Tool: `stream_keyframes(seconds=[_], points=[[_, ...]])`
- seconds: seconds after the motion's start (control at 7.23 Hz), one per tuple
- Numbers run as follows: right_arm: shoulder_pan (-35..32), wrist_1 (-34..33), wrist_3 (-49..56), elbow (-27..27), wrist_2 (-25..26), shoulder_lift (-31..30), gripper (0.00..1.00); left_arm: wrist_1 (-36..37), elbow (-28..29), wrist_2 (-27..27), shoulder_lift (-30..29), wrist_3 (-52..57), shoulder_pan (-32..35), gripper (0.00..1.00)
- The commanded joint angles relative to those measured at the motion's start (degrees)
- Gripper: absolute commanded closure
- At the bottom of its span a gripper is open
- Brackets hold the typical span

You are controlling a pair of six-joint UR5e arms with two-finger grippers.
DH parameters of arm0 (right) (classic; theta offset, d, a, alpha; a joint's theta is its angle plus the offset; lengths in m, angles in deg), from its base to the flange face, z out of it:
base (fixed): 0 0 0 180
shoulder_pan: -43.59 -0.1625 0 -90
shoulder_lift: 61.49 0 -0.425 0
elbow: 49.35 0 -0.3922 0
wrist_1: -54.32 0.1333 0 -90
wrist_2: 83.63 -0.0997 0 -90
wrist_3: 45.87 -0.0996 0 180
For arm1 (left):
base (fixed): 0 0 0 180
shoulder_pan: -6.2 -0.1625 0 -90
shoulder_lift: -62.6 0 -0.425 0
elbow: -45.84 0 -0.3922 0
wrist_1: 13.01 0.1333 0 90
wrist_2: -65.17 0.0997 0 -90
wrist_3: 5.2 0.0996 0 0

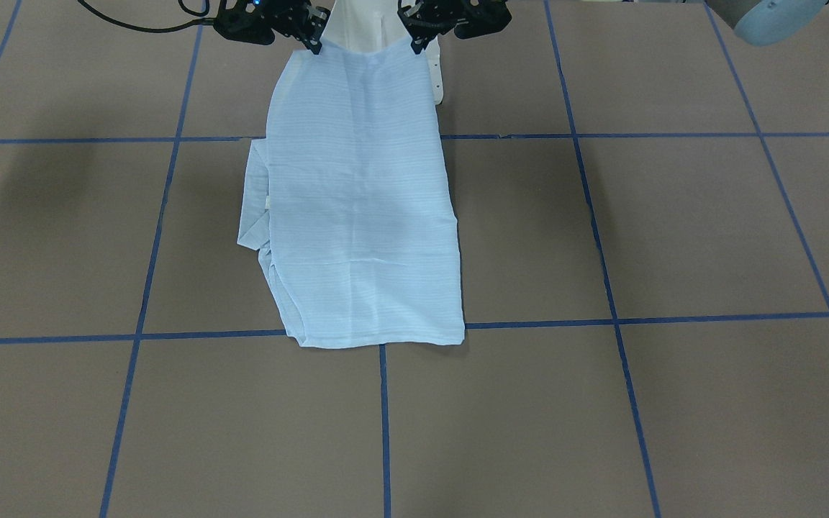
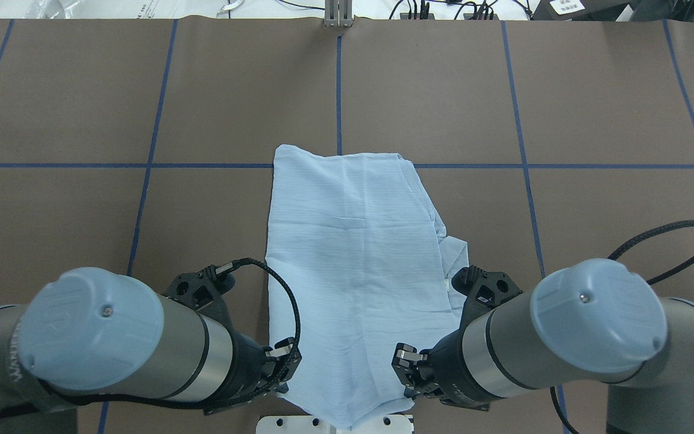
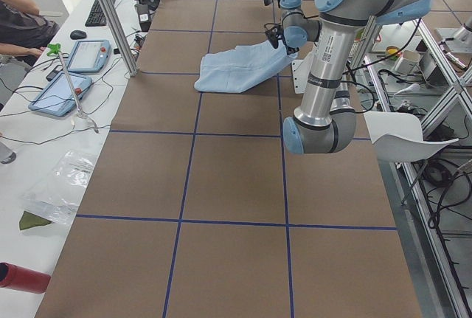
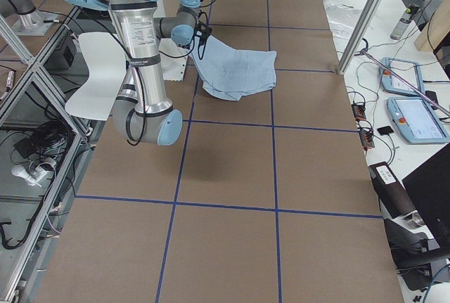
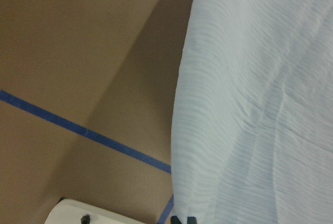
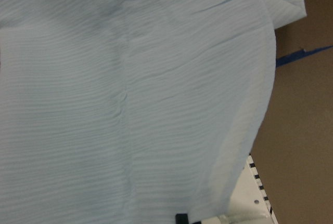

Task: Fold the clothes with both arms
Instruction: 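Lift the near edge with both grippers and carry it away from the robot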

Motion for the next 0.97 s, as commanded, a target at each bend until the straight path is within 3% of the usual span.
stream_keyframes(seconds=[0.0,0.28,0.55,0.83], points=[[-1.8,0.0,0.0,2.4,-4.6,-0.6,1.00,5.8,-6.3,-2.1,-0.2,-0.5,-1.4,1.00],[-7.0,0.0,0.0,-1.4,-4.7,-0.4,1.00,3.7,0.1,-0.6,-1.6,2.0,0.0,1.00],[-8.7,0.0,0.1,-6.0,-4.2,0.7,1.00,-3.3,9.8,-0.1,-1.7,6.4,8.3,1.00],[-8.9,0.1,3.1,-13.7,-2.0,5.5,1.00,-7.1,13.1,-0.3,-1.7,9.3,13.2,1.00]])
